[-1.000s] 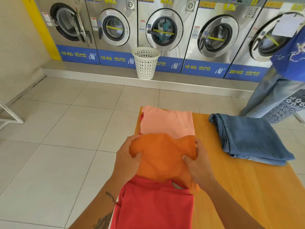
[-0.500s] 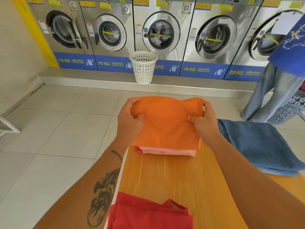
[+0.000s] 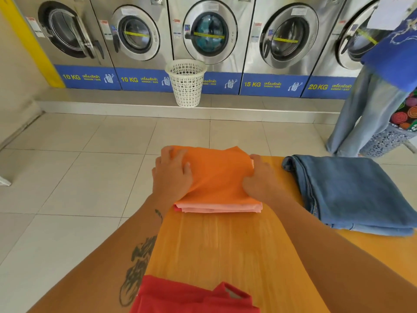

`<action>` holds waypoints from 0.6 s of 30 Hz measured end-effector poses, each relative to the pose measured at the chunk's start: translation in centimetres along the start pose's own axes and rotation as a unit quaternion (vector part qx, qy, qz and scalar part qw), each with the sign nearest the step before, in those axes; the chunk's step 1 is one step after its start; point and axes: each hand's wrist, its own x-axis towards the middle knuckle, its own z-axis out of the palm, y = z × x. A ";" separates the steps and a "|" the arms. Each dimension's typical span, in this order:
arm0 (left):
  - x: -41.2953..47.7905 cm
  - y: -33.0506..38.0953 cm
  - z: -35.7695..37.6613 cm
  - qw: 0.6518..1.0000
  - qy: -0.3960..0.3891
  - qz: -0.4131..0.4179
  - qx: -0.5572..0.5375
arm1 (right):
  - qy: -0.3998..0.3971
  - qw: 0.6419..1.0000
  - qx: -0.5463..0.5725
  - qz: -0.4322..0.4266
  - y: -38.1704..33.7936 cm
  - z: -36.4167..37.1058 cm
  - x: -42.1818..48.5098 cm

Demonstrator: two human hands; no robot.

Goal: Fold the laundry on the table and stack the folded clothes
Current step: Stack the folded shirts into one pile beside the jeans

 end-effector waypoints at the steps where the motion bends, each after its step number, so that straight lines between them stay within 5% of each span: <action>1: -0.2 0.4 0.2 0.999 -0.026 -0.018 -0.023 | -0.015 1.000 -0.001 0.008 -0.2 0.2 -0.1; 5: -0.2 0.6 -0.1 0.979 -0.044 -0.124 -0.154 | 0.009 0.999 0.032 0.031 -0.7 -0.7 -1.1; 12: 0.0 0.5 -1.7 0.990 -0.015 -0.043 -0.131 | 0.034 0.996 0.079 0.004 1.8 -1.9 -3.5; 15: -0.4 0.5 -1.0 0.998 -0.034 -0.031 -0.049 | -0.039 0.996 0.027 0.076 3.3 -1.0 -3.3; 18: -0.4 1.6 -0.4 0.995 -0.009 0.069 0.072 | 0.022 0.998 -0.057 0.034 2.0 -0.7 -1.6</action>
